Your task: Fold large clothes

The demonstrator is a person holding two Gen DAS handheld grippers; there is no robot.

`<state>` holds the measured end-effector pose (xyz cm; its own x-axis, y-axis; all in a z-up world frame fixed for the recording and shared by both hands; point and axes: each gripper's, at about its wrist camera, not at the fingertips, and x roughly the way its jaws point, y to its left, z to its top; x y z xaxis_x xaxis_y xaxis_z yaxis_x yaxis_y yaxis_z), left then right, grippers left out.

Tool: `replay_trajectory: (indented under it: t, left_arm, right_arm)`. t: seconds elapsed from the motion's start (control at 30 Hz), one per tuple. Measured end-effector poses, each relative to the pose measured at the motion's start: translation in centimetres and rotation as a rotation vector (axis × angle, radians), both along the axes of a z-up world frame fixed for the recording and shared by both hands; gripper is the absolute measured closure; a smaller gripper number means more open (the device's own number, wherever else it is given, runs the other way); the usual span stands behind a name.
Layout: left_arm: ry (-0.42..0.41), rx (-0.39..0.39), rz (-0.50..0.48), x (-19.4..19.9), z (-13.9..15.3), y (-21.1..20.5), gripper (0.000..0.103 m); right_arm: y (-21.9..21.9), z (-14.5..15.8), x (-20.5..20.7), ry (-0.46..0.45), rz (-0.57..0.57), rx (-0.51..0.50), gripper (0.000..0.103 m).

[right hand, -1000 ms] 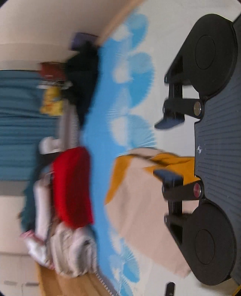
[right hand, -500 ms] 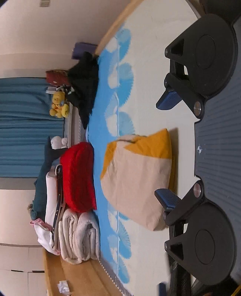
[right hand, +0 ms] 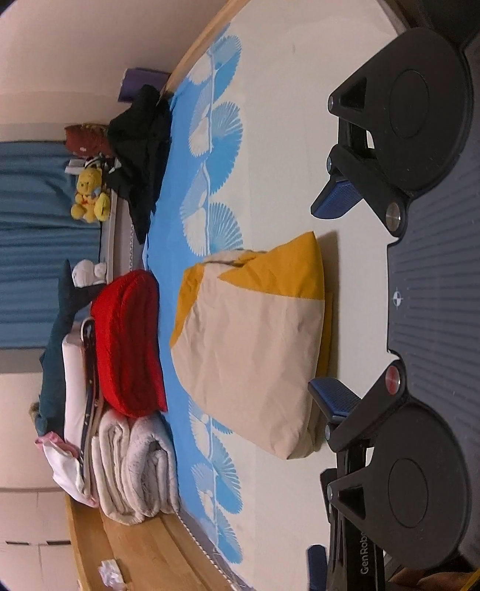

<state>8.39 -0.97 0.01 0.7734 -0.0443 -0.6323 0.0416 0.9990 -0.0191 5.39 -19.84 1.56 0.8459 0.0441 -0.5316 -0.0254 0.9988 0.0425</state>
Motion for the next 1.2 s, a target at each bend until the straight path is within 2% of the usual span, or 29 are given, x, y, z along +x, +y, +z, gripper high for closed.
replay_trajectory:
  t: [1.2]
  left_arm:
    - [0.027, -0.005, -0.006, 0.90, -0.83, -0.19, 0.001]
  right_arm:
    - [0.17, -0.46, 0.86, 0.029, 0.031, 0.016, 0.009]
